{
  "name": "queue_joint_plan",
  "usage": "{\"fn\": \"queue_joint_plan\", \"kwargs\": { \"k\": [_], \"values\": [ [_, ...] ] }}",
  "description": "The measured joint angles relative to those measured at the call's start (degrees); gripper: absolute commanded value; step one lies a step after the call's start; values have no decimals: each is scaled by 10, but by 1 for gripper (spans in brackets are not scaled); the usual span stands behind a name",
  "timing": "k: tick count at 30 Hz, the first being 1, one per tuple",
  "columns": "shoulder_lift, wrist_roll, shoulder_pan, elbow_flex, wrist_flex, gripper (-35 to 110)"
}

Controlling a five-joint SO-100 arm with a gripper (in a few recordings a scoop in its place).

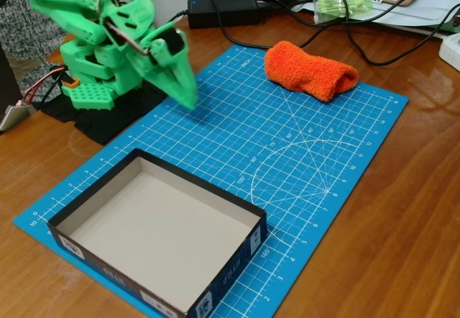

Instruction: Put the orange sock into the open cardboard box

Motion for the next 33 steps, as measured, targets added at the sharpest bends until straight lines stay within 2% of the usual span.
{"fn": "queue_joint_plan", "kwargs": {
  "k": [4, 9, 11, 16, 24, 28, 33],
  "values": [
    [-143, -56, -98, -155, -5, 9],
    [-352, -49, -194, -399, -16, 14],
    [-448, -68, -243, -503, 3, 16],
    [-665, -141, -304, -709, 93, 33],
    [-828, -250, -315, -809, 247, 41],
    [-860, -308, -301, -821, 268, 42],
    [-911, -330, -309, -846, 260, 38]
  ]
}}
